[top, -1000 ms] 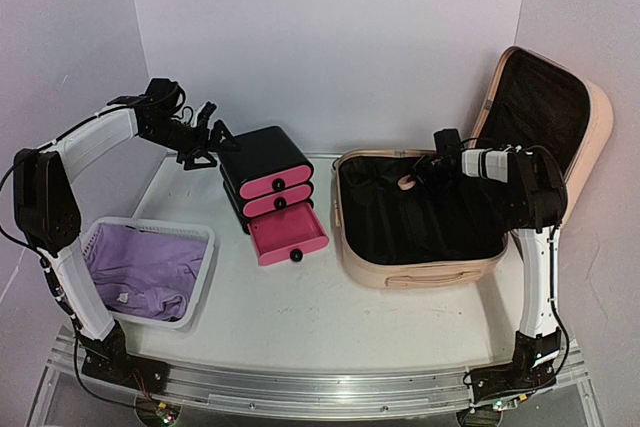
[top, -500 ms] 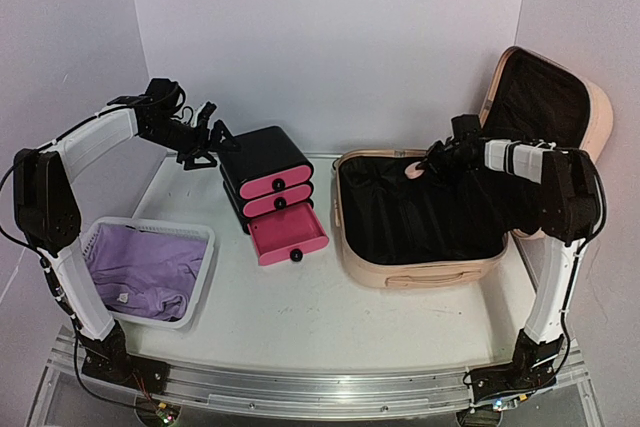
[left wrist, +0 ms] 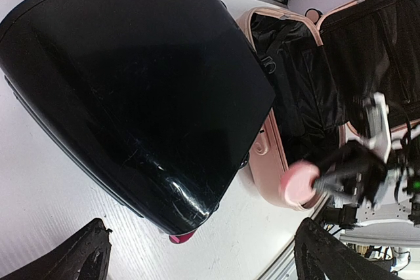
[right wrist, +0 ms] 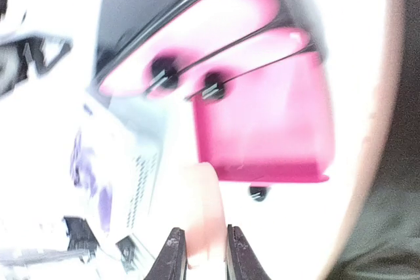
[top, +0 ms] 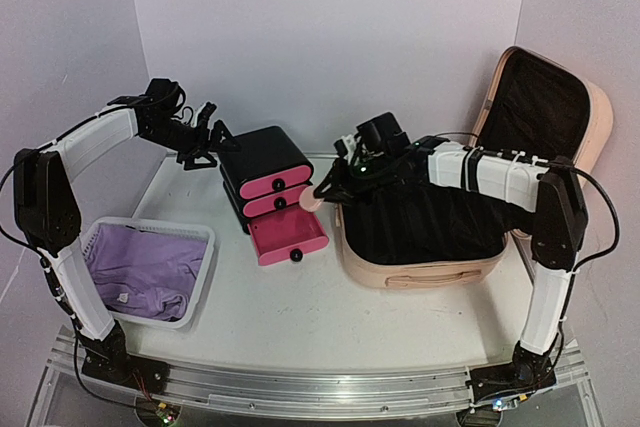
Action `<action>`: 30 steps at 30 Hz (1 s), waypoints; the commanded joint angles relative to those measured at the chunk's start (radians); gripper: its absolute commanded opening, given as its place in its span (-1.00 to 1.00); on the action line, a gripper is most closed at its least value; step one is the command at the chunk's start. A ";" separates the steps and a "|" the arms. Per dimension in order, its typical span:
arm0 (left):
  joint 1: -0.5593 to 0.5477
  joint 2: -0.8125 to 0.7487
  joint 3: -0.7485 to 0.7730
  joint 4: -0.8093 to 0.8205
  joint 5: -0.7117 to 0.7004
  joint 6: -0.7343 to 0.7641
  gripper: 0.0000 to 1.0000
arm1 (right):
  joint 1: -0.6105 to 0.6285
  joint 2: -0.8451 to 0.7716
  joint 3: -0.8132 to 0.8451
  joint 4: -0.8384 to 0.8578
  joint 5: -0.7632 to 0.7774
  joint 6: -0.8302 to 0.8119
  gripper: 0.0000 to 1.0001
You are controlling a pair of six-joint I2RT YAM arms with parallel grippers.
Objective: Open, take out, and arrange the luggage
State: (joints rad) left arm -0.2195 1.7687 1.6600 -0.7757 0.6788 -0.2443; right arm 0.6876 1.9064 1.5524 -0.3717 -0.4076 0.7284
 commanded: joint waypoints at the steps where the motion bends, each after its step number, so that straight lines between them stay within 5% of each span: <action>1: 0.005 0.002 0.002 0.033 0.005 -0.004 0.96 | 0.094 0.046 0.088 0.001 0.038 -0.026 -0.78; 10: 0.005 -0.007 0.003 0.033 0.012 -0.007 0.96 | 0.243 0.219 0.251 -0.100 0.324 -0.206 -0.79; 24: 0.006 -0.014 0.004 0.032 0.015 -0.006 0.96 | 0.250 0.454 0.439 -0.118 0.406 -0.245 -0.77; 30: 0.005 -0.011 0.003 0.032 0.013 -0.006 0.96 | 0.250 0.481 0.472 -0.148 0.444 -0.262 -0.48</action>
State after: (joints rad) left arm -0.2195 1.7687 1.6600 -0.7753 0.6792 -0.2443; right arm 0.9382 2.3665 1.9717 -0.5060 -0.0158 0.4938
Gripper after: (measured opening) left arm 0.979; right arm 0.186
